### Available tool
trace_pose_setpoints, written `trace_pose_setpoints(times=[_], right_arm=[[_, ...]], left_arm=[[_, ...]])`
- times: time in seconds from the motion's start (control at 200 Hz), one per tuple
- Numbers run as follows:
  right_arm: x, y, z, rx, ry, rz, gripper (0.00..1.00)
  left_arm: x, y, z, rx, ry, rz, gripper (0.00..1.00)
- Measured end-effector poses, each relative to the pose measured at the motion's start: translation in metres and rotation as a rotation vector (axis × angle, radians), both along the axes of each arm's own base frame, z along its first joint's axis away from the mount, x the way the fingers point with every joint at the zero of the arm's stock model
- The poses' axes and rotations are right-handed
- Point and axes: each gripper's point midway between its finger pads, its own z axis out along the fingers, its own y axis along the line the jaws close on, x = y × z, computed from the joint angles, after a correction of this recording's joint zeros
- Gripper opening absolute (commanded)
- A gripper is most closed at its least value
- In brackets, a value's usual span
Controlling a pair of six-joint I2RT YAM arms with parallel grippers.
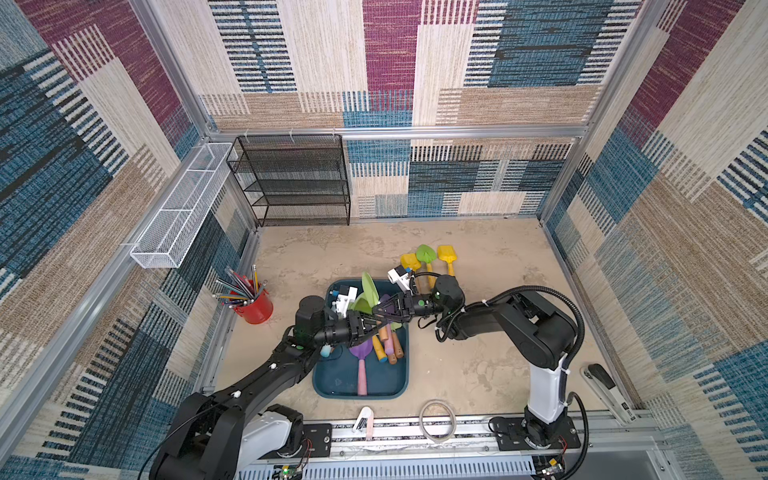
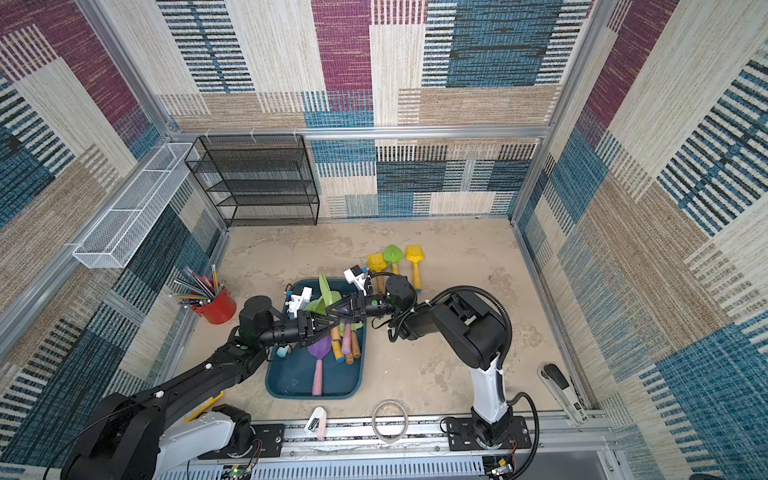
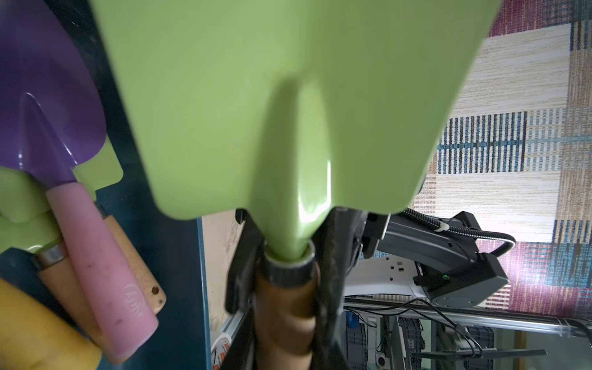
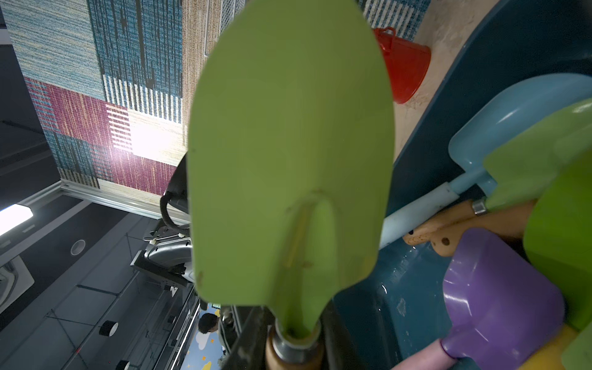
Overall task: Take the shovel out of the storage box
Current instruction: Place the shovel at the center of the board.
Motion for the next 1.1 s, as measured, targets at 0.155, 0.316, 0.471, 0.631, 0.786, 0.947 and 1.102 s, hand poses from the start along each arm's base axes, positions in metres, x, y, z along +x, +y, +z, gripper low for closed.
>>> trace_pose_setpoints(times=[0.155,0.316,0.471,0.631,0.786,0.947,1.102], right_arm=[[0.0,0.0,-0.001,-0.001,-0.001,0.0,0.21],[0.0,0.0,-0.002,-0.002,-0.001,-0.001,0.21],[0.004,-0.003,-0.002,-0.018,-0.018,-0.014,0.21],[0.019,-0.013,-0.002,-0.036,-0.04,-0.059,0.22],[0.031,-0.025,-0.004,-0.061,-0.042,-0.099,0.22],[0.046,-0.043,-0.004,-0.098,-0.051,-0.162,0.22],[0.062,-0.066,-0.004,-0.141,-0.057,-0.232,0.22]], left_arm=[[-0.001,0.001,0.001,0.001,-0.004,0.0,0.57],[-0.004,0.002,0.007,0.021,-0.025,-0.004,0.73],[-0.006,0.008,0.023,0.081,-0.082,0.009,0.74],[-0.008,0.024,0.021,0.231,-0.113,0.071,0.73],[-0.012,0.048,-0.015,0.426,-0.032,0.131,0.73],[-0.021,0.068,-0.041,0.567,0.032,0.167,0.73],[-0.026,0.083,-0.057,0.674,0.082,0.197,0.73]])
